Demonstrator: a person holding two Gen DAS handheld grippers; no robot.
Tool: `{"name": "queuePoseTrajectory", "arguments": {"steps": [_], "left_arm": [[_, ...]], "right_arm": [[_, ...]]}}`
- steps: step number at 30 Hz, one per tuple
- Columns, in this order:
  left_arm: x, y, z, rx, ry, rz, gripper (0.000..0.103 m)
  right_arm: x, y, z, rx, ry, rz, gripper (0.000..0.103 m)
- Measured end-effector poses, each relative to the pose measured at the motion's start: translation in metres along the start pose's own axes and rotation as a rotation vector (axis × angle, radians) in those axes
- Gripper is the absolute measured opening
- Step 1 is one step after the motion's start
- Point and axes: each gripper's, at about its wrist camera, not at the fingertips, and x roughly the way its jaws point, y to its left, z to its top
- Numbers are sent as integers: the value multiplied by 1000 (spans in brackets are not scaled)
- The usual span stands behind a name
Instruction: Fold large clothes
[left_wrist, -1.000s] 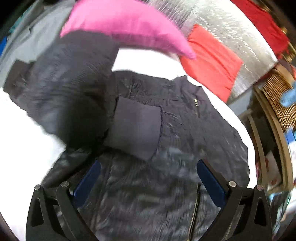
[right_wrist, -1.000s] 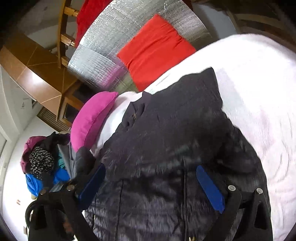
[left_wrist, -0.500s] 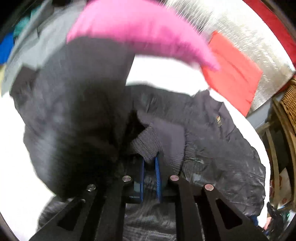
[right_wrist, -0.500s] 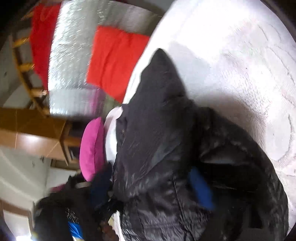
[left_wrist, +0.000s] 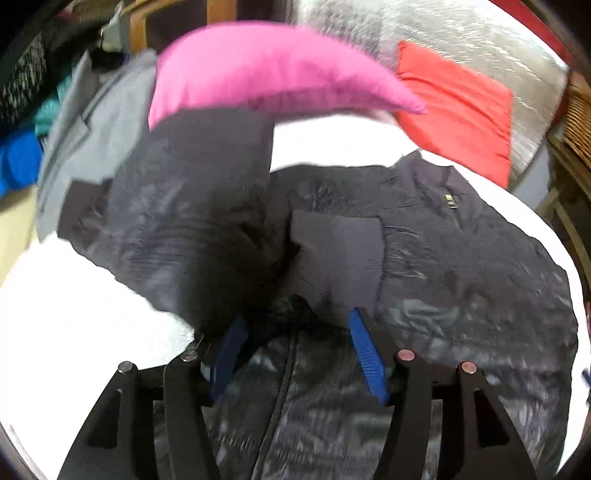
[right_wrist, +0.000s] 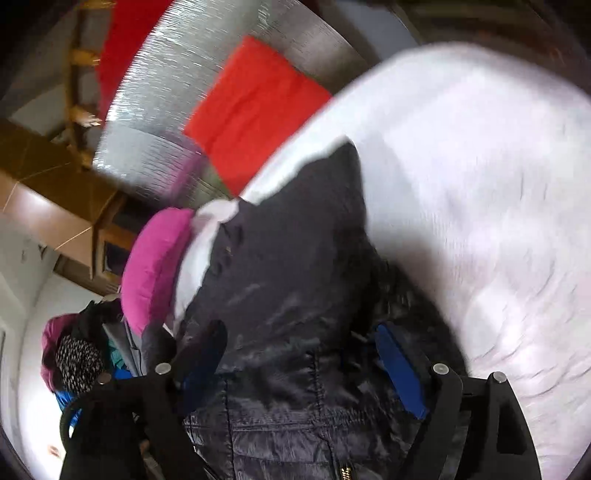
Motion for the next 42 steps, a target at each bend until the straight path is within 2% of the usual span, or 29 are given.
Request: {"name": "queuePoseTrajectory", "arguments": {"steps": [2, 5, 7, 10, 11, 12, 13, 15, 16, 19, 22, 23, 24, 25, 26, 28, 29, 30, 31, 32, 33, 34, 37, 38, 40, 41, 42], "left_arm": [[-11, -11, -2, 22, -57, -1, 62], [-19, -32, 0, 79, -107, -29, 66], [-11, -51, 2, 138, -117, -40, 66], [9, -78, 4, 211, -114, -41, 66], [13, -80, 2, 221, -98, -33, 66], [21, -81, 4, 228, -78, -24, 66], [40, -84, 3, 241, -24, -5, 66], [55, -79, -4, 238, 33, -2, 67], [58, -79, -6, 241, 16, -7, 69], [59, -82, -7, 269, 0, 6, 69], [59, -81, -7, 267, -1, 4, 69], [59, -80, -8, 267, -6, 4, 69], [58, -80, -10, 266, -11, 5, 69], [58, -80, -11, 266, -18, 8, 69], [57, -81, -12, 266, -22, 10, 69], [54, -80, -16, 259, -25, 8, 70], [49, -78, -18, 257, -26, 7, 70], [48, -77, -19, 257, -26, 8, 70], [49, -77, -18, 257, -28, 8, 70], [50, -78, -17, 256, -29, 8, 70], [52, -78, -16, 257, -29, 9, 70], [53, -79, -15, 257, -30, 9, 71], [55, -80, -13, 255, -26, 13, 71], [55, -80, -13, 254, -25, 13, 71], [55, -80, -13, 251, -24, 12, 71], [55, -80, -13, 251, -24, 13, 71], [55, -80, -13, 251, -24, 13, 71]], "right_arm": [[0, -3, 14, -20, -32, -35, 85], [24, -14, 34, -39, -5, -92, 85], [45, -18, 43, -51, 25, -126, 85], [77, -18, 48, -74, 86, -108, 85], [84, -14, 48, -114, 95, -113, 80], [89, -11, 47, -151, 112, -120, 51], [97, -5, 44, -209, 145, -160, 27], [99, 3, 40, -304, 118, -252, 21], [98, 6, 39, -344, 86, -308, 21], [100, 0, 42, -318, 85, -316, 21], [89, -6, 53, -209, 39, -227, 30], [87, -13, 59, -140, 36, -184, 56], [89, -17, 64, -99, 33, -169, 94], [89, -21, 67, -67, 11, -165, 99], [92, -25, 74, -45, -4, -172, 99], [103, -26, 81, -23, 29, -150, 96], [110, -24, 83, -39, 57, -142, 83], [115, -19, 84, -75, 81, -167, 54], [121, -12, 84, -129, 105, -217, 35], [123, -6, 83, -183, 109, -262, 25], [122, -4, 82, -209, 102, -287, 22], [122, -1, 82, -229, 93, -323, 22], [122, 3, 78, -246, 85, -360, 22], [117, 8, 76, -269, 61, -380, 28], [111, 24, 70, -285, 15, -418, 56], [101, 28, 67, -291, -13, -420, 78], [89, 32, 62, -303, -48, -408, 80]]}}
